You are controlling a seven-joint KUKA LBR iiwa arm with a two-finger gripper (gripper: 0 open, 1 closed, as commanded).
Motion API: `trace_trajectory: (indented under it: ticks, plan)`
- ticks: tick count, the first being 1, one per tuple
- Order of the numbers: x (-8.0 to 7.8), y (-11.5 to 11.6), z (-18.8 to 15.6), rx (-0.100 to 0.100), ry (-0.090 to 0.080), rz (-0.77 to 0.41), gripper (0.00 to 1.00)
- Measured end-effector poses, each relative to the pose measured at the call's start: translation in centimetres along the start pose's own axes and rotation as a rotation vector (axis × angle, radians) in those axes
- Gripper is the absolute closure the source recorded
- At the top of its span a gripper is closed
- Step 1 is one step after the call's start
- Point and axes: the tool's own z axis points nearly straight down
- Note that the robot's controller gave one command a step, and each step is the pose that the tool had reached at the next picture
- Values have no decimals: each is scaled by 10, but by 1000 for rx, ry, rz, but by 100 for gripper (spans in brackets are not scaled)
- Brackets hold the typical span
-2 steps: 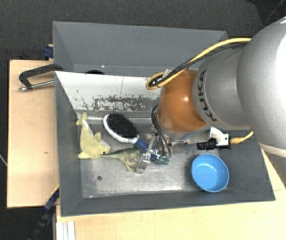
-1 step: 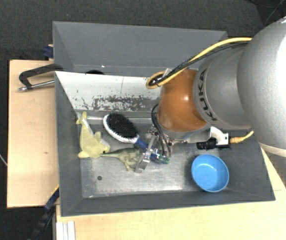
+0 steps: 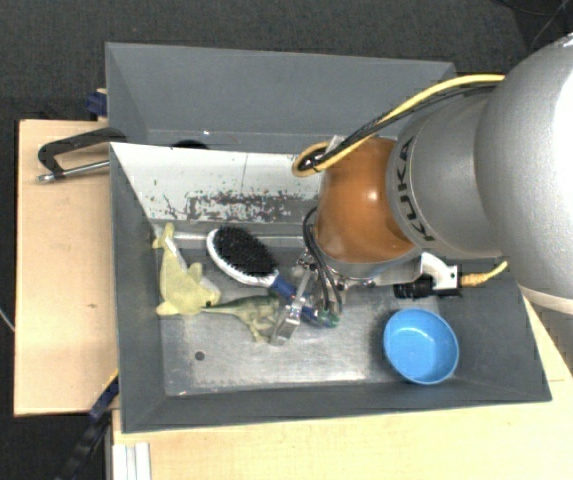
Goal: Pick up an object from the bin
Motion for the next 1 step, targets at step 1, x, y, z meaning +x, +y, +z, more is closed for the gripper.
trace_trajectory:
  ticks: [1]
  plan:
    - [0,0,0,0,0,0,0]
